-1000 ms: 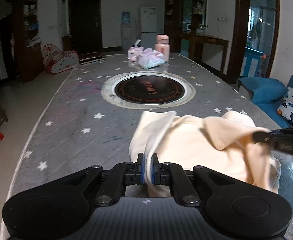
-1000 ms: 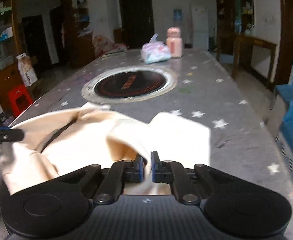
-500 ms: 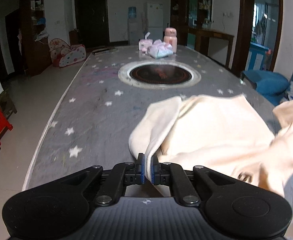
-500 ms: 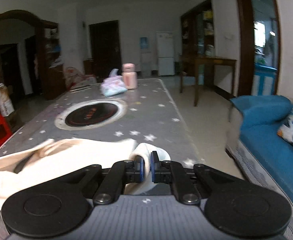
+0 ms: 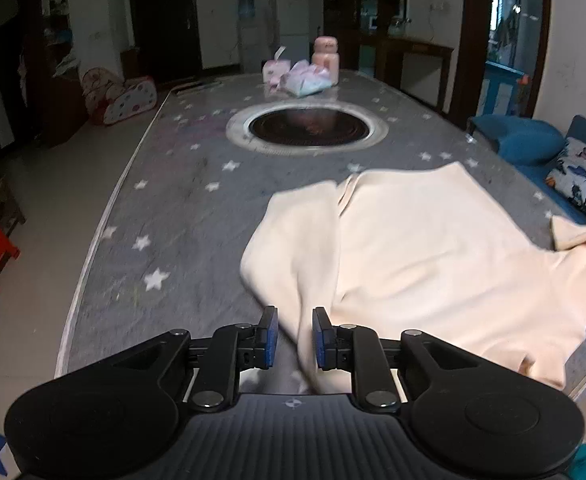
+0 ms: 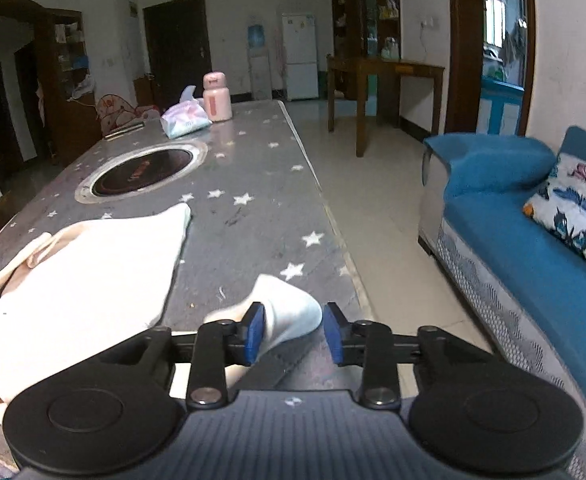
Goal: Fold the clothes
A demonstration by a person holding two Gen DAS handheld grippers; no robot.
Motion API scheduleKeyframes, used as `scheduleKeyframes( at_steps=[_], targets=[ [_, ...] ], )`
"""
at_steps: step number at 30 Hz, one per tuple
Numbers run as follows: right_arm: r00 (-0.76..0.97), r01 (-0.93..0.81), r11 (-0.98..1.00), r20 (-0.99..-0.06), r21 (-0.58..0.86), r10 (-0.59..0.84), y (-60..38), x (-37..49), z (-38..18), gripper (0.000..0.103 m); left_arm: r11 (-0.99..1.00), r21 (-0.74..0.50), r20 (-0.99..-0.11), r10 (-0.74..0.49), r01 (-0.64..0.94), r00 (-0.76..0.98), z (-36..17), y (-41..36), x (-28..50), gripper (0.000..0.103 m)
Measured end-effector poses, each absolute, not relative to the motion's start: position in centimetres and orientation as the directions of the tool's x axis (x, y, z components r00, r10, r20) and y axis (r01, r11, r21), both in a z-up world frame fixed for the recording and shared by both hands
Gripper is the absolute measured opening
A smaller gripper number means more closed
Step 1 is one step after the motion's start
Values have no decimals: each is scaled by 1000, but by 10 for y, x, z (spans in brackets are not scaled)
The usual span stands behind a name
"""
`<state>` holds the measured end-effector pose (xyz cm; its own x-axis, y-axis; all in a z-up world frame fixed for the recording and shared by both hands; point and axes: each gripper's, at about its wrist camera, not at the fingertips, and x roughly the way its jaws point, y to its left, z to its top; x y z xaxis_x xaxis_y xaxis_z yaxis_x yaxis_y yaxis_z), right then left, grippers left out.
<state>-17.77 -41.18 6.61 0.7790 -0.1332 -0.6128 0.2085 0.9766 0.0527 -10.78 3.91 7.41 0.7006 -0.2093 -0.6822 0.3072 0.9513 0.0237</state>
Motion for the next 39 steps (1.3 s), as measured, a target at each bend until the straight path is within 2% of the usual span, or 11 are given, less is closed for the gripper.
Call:
scheduleKeyframes(
  at_steps=[8,14,17,22,26,29,32,36,39],
  targets=[
    [812,123,990,-580,62,-64,-397,-159,84,39,915,-24,-686,-308,403,659,72,1,-75,20],
    [799,16,998,-601,60,24,-365,-118,77,39,911,-114,-721,-350,396,598,49,-28,-29,20],
    [789,-23,997,-611,73,63,-351,-100,70,39,924,-109,-717,-329,368,615,43,-35,-14,20],
    [764,-89,994,-635,67,112,-328,-74,58,39,965,3,-723,-179,262,667,32,-24,5,21],
    [750,-123,991,-650,47,124,-317,-57,51,43,982,170,-685,55,86,727,26,8,9,21],
    [742,-127,991,-660,32,117,-316,-45,48,43,979,199,-693,174,-46,699,22,41,15,21],
    [733,-122,992,-672,20,103,-318,-31,43,44,983,169,-694,171,-72,700,26,60,14,25],
    [716,-102,995,-694,12,82,-322,-8,34,43,995,92,-690,29,49,724,38,48,12,40],
    [706,-81,997,-705,14,67,-326,6,27,43,988,55,-688,-70,147,723,43,30,18,43]
  ],
)
